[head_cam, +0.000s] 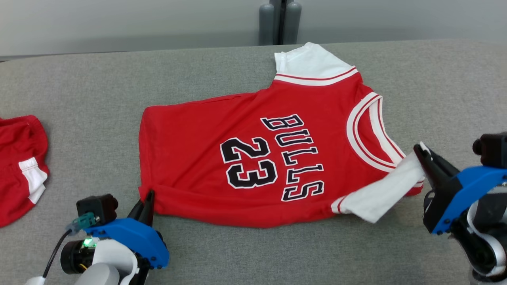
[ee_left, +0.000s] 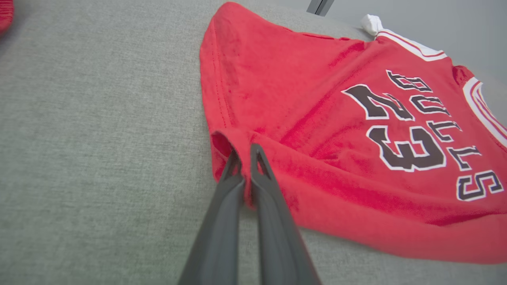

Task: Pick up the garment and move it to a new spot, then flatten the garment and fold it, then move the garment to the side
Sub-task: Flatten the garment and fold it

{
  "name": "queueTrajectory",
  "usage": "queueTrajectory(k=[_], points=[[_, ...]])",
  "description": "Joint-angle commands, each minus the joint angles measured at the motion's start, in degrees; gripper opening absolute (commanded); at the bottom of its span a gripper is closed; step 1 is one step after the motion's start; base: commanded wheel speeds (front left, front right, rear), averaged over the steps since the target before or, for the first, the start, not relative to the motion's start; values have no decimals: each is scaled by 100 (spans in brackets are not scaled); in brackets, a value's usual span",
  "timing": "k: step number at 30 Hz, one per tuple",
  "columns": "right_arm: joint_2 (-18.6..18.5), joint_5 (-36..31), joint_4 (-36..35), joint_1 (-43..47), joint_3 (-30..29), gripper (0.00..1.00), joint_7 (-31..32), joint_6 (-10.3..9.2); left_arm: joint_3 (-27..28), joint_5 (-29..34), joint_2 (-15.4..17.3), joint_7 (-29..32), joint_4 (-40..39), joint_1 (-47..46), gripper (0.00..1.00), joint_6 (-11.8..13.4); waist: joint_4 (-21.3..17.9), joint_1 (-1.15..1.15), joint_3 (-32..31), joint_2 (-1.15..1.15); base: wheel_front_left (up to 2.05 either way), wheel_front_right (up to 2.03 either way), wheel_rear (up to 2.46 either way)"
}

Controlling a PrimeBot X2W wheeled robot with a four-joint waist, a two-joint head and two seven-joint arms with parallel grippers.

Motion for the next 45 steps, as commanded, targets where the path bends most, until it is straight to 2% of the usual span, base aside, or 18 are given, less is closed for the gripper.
queueTrajectory(k=[1,7,16,18,19,20,21,30,35,43,45], points=[[-71,-39,176,-306,-23,0,-122,2,18,-36,0,137,39,-196,0,60,109,-1,121,-1,0,0,0],[-192,-100,916,-1049,-43,0,-444,1,5,-64,-99,402,194,-581,0,184,178,-1,343,-1,0,0,0],[-301,-193,1772,-1821,36,0,-988,1,69,-121,-173,516,338,-987,1,231,180,-1,595,-1,0,0,0],[-291,-199,1942,-1913,67,0,-1148,2,92,-155,-194,529,366,-1034,19,252,189,-1,622,-1,0,0,0],[-263,-191,1997,-1971,40,0,-1267,1,91,-164,-209,557,377,-1050,33,261,194,-1,633,-1,0,0,0],[-231,-174,2077,-2020,37,31,-1363,1,88,-173,-215,569,378,-1072,59,264,199,-1,642,-1,0,0,0],[-198,-145,2142,-2054,61,100,-1464,2,100,-176,-219,557,376,-1088,100,274,204,-1,647,-1,0,0,0],[-238,-141,2525,-2139,106,100,-2229,1,225,-174,-190,266,288,-888,100,353,261,-1,535,-1,0,0,0],[-205,-111,2581,-1818,-47,100,-2427,2,281,-85,-106,-62,188,-605,100,379,304,-1,348,-1,0,0,0],[62,-242,2303,-820,-571,100,-2671,1,105,70,-181,-657,422,-114,100,228,296,-1,-108,-1,0,0,0],[124,-324,2435,-527,-730,100,-2888,1,-6,108,-267,-789,733,-139,100,92,282,-1,-230,-1,0,0,0]])
